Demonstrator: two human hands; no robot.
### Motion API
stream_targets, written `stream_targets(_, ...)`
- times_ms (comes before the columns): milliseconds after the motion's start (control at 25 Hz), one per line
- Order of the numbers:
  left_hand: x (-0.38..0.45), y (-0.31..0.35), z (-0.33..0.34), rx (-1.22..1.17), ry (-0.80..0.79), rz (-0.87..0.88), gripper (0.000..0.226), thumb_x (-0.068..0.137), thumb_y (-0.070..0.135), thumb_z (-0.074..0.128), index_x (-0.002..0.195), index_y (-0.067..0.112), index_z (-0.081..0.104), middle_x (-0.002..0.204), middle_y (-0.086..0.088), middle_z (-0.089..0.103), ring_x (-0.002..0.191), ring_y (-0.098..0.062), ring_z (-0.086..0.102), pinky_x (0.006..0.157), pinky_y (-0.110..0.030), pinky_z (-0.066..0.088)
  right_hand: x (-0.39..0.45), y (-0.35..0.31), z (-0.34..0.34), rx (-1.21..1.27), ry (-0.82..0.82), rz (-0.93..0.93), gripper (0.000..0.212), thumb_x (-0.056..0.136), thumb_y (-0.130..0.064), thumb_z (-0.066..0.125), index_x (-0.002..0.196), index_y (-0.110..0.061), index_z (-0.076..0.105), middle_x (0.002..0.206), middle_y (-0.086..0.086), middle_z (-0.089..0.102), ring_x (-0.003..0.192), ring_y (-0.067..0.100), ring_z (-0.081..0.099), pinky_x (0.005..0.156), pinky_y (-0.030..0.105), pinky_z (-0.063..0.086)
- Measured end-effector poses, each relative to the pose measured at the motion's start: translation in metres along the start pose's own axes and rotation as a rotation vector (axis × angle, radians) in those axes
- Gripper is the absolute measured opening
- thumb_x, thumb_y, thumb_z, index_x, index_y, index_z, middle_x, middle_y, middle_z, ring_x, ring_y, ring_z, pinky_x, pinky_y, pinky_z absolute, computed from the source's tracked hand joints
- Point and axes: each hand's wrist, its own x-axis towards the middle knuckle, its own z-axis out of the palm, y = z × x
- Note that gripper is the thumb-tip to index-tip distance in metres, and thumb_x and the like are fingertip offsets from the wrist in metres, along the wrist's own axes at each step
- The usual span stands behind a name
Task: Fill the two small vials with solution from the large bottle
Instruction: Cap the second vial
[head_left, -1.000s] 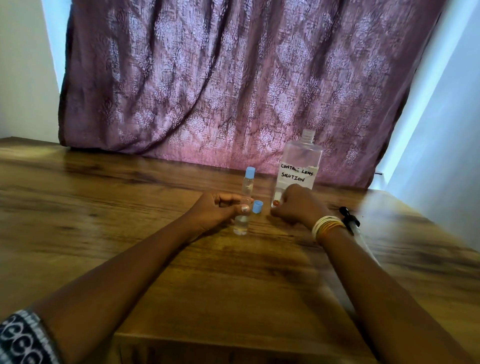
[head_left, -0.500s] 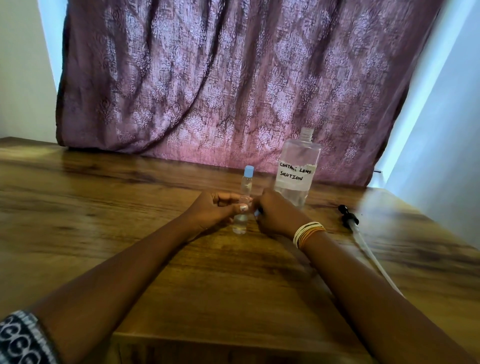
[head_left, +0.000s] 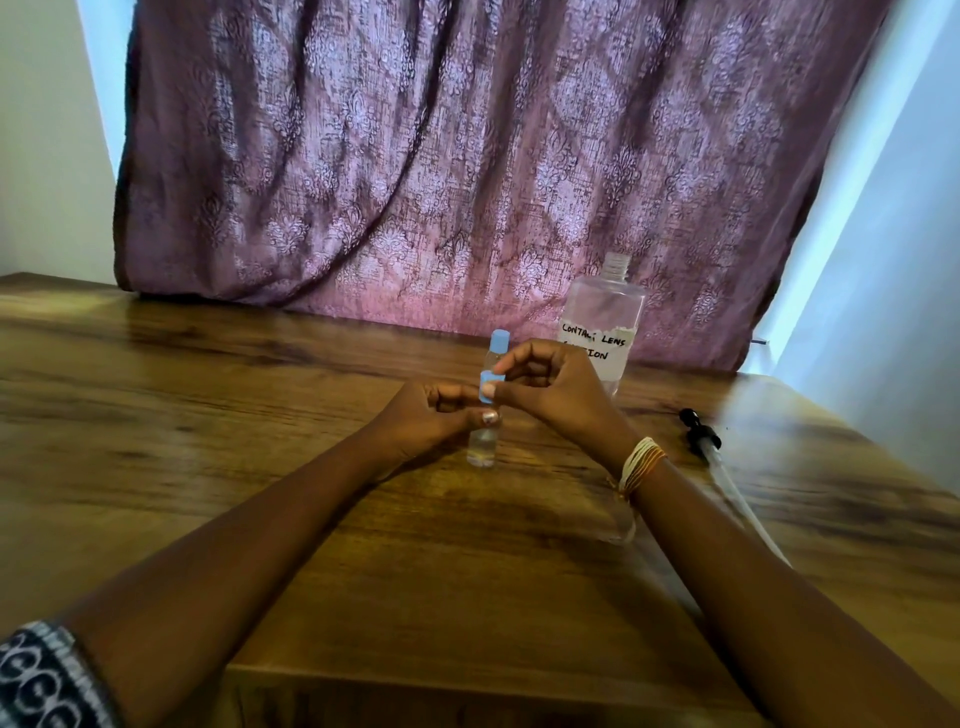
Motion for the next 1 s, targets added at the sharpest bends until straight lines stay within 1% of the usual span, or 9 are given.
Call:
stream_targets(240,0.001,0.0,-0.002,0.03,0.009,-0.053,0.018,0.077,0.003,0.074,0.09,0.015,0.077,0.092,-0.01,0.077,0.087,-0.023,0.07,0.084,-0.039,0.056,0.002,-0.004,-0.011,-0.1,-0.206,-0.026,0.033,0.082,0.0,0.071,0.113,-0.009,0.068,0.108,0.01,0.073,0.097,0.016,0.07,0.088,0.024,0.057)
stream_targets(440,-0.001,0.002,-0.003,0.137,0.02,-0.041,0.019,0.075,0.002,0.077,0.079,0.021,0.077,0.076,-0.001,0.077,0.071,-0.009,0.07,0.062,-0.021,0.054,0.0,0.003,0.002,-0.356,-0.017,-0.008,0.033,0.071,-0.03,0.085,0.09,-0.01,0.068,0.08,0.008,0.071,0.067,0.009,0.062,0.064,0.024,0.053)
stream_targets(520,0.0,0.001,-0.004,0.177,0.015,-0.031,0.017,0.075,0.002,0.076,0.074,0.019,0.076,0.075,-0.007,0.073,0.069,-0.015,0.065,0.059,-0.023,0.05,-0.001,0.005,0.005,-0.395,-0.058,0.027,0.049,0.069,-0.042,0.083,0.102,-0.012,0.064,0.09,0.004,0.069,0.077,0.006,0.061,0.066,0.015,0.048)
stream_targets(560,0.0,0.001,-0.003,0.164,0.009,-0.033,0.017,0.075,0.0,0.076,0.075,0.017,0.076,0.075,-0.007,0.073,0.07,-0.016,0.065,0.059,-0.023,0.051,0.0,0.004,0.004,-0.312,-0.133,0.044,0.054,0.073,-0.037,0.082,0.116,-0.013,0.06,0.106,0.003,0.068,0.094,0.005,0.062,0.076,0.011,0.049)
stream_targets(640,0.001,0.001,-0.001,0.109,0.009,-0.062,0.021,0.074,-0.003,0.076,0.076,0.018,0.078,0.078,-0.002,0.077,0.071,-0.011,0.071,0.061,-0.02,0.054,0.004,0.002,-0.004,-0.066,-0.257,0.038,0.052,0.082,-0.007,0.073,0.131,-0.009,0.053,0.129,0.009,0.062,0.119,0.014,0.059,0.099,0.02,0.049)
stream_targets(720,0.001,0.001,-0.001,0.107,0.005,-0.075,0.024,0.074,-0.001,0.077,0.075,0.023,0.08,0.08,0.0,0.078,0.074,-0.009,0.073,0.064,-0.021,0.056,0.004,-0.001,-0.007,-0.024,-0.23,0.016,0.045,0.081,0.002,0.071,0.124,-0.007,0.06,0.12,0.014,0.067,0.108,0.015,0.066,0.095,0.025,0.053)
stream_targets(800,0.0,0.001,-0.003,0.137,-0.007,-0.057,0.021,0.073,0.003,0.079,0.076,0.024,0.08,0.079,0.0,0.078,0.073,-0.008,0.072,0.063,-0.02,0.056,0.003,0.001,-0.002,-0.152,-0.139,0.041,0.05,0.074,-0.015,0.082,0.119,-0.014,0.063,0.101,0.009,0.069,0.086,0.012,0.065,0.081,0.027,0.054)
stream_targets(880,0.0,0.001,-0.004,0.156,-0.018,-0.041,0.02,0.073,0.006,0.079,0.076,0.025,0.079,0.078,0.0,0.078,0.072,-0.008,0.071,0.061,-0.02,0.055,0.002,0.002,0.001,-0.152,-0.209,0.118,0.064,0.073,-0.02,0.083,0.13,-0.021,0.053,0.108,0.005,0.064,0.097,0.011,0.063,0.086,0.027,0.053)
stream_targets(1000,0.002,0.001,-0.003,0.176,0.023,-0.063,0.02,0.072,0.007,0.081,0.077,0.026,0.079,0.084,0.0,0.079,0.078,-0.01,0.073,0.068,-0.022,0.055,0.005,0.004,-0.007,0.082,-0.363,0.144,0.064,0.082,0.009,0.067,0.137,-0.014,0.045,0.128,0.01,0.062,0.122,0.016,0.059,0.1,0.031,0.052)
